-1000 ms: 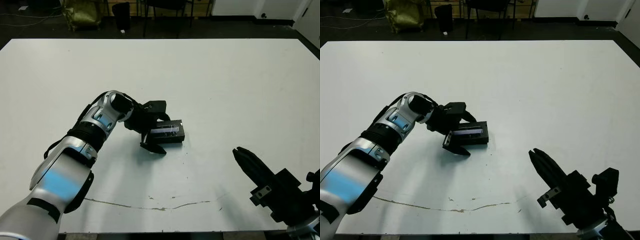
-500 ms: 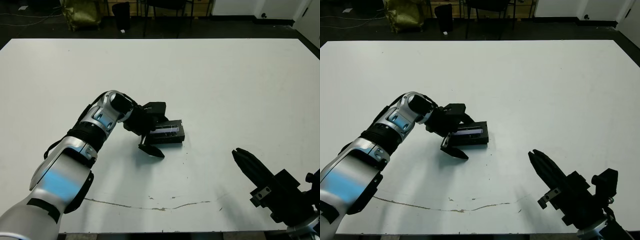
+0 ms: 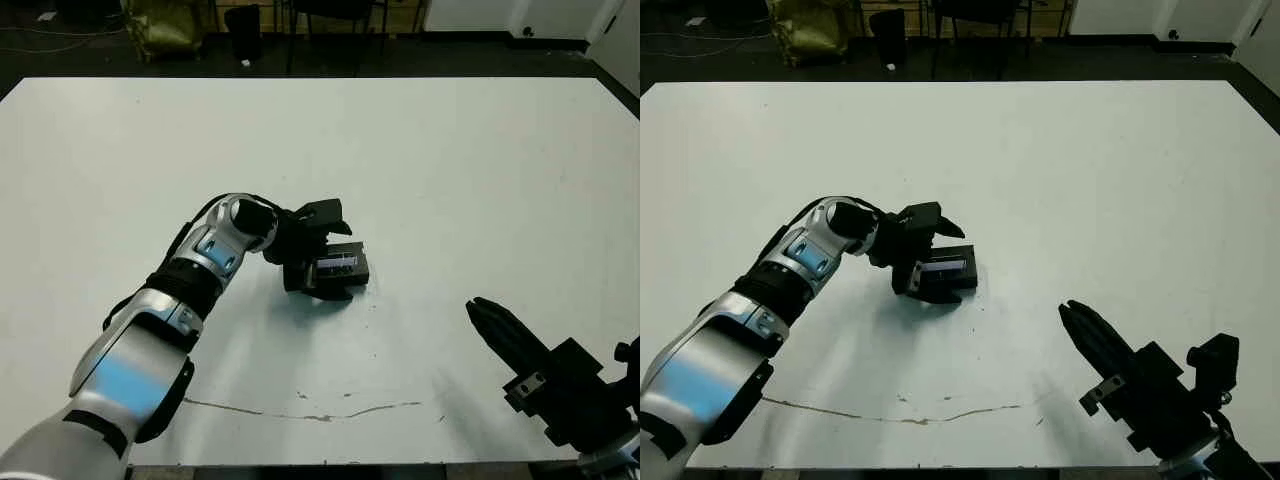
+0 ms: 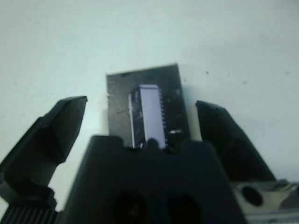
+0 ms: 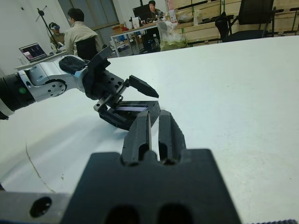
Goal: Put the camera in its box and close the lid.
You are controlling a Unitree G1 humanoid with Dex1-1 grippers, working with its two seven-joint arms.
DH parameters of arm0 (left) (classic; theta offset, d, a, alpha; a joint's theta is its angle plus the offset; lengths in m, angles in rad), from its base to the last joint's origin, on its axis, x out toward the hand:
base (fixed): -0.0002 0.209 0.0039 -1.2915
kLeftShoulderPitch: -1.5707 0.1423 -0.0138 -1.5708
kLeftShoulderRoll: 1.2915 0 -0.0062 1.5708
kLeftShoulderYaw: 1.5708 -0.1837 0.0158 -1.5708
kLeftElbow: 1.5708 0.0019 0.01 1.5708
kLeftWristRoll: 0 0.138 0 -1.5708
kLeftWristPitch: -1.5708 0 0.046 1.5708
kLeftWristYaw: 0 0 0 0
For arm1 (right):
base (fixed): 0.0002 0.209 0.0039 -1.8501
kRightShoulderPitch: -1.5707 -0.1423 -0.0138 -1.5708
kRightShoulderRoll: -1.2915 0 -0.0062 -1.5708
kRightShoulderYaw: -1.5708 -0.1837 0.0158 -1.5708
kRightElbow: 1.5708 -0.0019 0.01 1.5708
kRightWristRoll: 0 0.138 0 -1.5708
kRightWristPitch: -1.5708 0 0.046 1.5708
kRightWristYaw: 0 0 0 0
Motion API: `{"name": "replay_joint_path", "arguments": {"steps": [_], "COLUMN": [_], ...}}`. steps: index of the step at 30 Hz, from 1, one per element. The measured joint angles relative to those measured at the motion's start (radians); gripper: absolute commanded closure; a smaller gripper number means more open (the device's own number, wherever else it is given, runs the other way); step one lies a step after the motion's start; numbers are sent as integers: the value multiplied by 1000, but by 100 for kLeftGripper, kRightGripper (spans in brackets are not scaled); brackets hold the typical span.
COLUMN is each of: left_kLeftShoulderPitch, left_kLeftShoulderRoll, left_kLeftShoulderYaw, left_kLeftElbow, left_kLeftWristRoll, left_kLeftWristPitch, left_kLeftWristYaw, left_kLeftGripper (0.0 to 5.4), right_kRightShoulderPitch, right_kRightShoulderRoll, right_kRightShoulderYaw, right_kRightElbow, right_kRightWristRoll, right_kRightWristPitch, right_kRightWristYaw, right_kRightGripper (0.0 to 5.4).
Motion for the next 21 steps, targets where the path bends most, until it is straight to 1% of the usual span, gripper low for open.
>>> {"name": "replay_joint_path", "arguments": {"steps": [3,8,17,21], "left_kLeftShoulderPitch": [7,8,31,40], "left_kLeftShoulderRoll": [-8,-7,-9,-16], "left_kLeftShoulderYaw": [9,1,-4,5], "left_kLeftElbow": [15,18,19,30], "left_kLeftWristRoll": [-26,-29,-37,-49], "left_kLeftWristPitch": [-11,-22,-113,-128], "left_kLeftWristYaw": [-5,-23,-46,-33], "left_kLeftGripper": [2,2,2,2], "right_kRightShoulderPitch": [1,2,2,2], "right_kRightShoulderRoll": [-1,-3,-8,-8], "right_kRightShoulderYaw": [0,1,4,4], "right_kRightElbow": [0,0,0,2], "right_kRightWristRoll": [0,-2,-2,-2], "right_kRightWristPitch": [0,0,0,-1], "right_kRightWristYaw": [0,1,2,5], "right_kRightGripper": [540,540,540,540]}}
